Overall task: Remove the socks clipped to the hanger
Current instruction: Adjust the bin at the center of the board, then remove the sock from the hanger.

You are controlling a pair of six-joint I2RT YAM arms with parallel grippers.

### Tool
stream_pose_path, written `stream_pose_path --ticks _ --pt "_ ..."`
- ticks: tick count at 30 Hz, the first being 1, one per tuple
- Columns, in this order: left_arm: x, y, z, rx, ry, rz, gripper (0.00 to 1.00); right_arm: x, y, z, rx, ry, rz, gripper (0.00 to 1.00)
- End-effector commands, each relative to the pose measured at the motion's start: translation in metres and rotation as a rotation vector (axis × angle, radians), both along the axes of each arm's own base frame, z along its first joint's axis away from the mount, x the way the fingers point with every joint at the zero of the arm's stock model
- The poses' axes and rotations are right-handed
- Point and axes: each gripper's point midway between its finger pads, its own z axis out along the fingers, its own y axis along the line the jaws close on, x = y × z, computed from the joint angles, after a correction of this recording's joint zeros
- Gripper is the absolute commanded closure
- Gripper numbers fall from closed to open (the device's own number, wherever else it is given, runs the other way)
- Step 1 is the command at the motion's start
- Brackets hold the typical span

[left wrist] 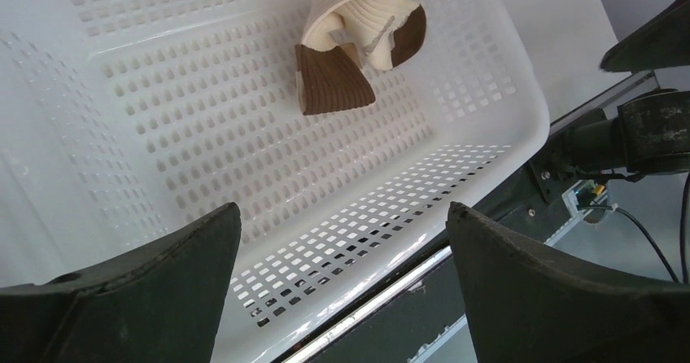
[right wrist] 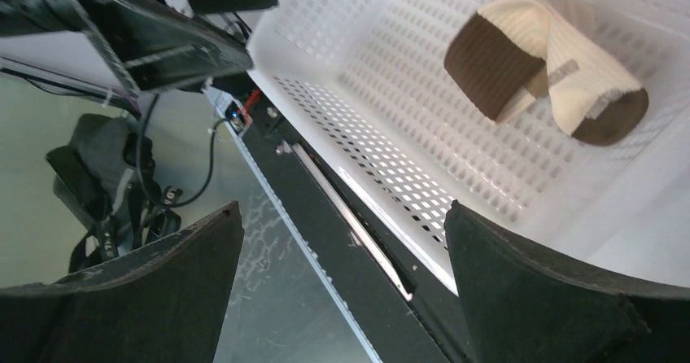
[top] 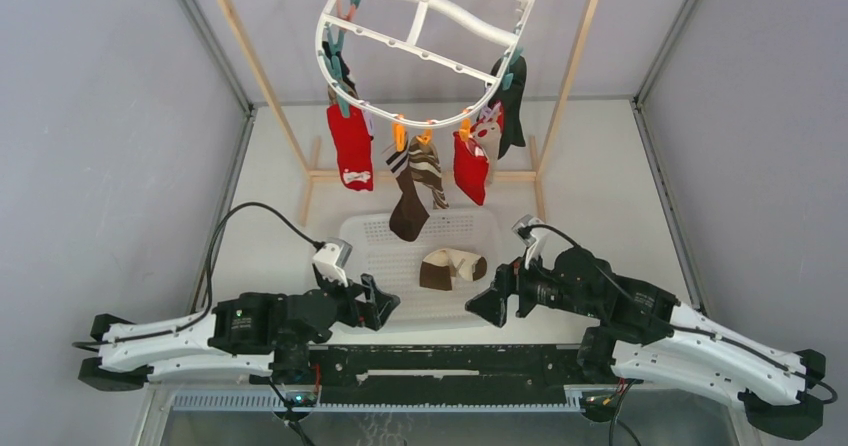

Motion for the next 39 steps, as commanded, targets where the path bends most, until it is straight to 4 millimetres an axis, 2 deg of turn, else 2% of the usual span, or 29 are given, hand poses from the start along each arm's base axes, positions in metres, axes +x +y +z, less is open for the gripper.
stream_pose_path --ticks 1,5,10,14,17,20,24,28,33,39 --pt "0.001 -0.005 0.026 -0.067 -0.011 0.005 0.0 0.005 0.007 0.059 0.161 -0.058 -0.028 0.0" --pt "0.002 -0.003 0.033 -0.096 -0.034 -0.002 0.0 0.007 0.008 0.07 0.2 -0.071 -0.038 0.0" --pt "0.0 0.01 0.027 -0.129 -0.035 0.002 0.0 0.011 0.021 0.064 0.184 -0.053 -0.029 0.0" --pt "-0.002 0.026 0.024 -0.154 -0.033 0.002 0.0 0.012 0.034 0.063 0.193 -0.029 -0.016 0.0" --pt "0.001 0.042 0.026 -0.164 -0.054 0.025 0.0 0.012 0.039 0.069 0.231 -0.025 -0.012 0.0" --pt "0.001 0.043 0.035 -0.206 -0.073 0.02 0.0 0.006 0.043 0.077 0.268 -0.019 0.023 0.0" --pt "0.009 0.043 0.043 -0.158 -0.089 0.066 0.0 0.002 0.043 0.079 0.273 -0.031 0.054 0.01" --pt "0.019 0.038 0.056 -0.101 -0.111 0.117 0.0 0.004 0.042 0.071 0.252 -0.033 0.065 0.0" --pt "0.028 0.031 0.08 -0.131 -0.143 0.169 0.0 0.01 0.037 0.066 0.327 -0.002 0.07 0.0" --pt "0.044 0.042 0.119 -0.132 -0.222 0.254 0.0 0.034 0.02 0.053 0.316 -0.049 -0.027 0.0"
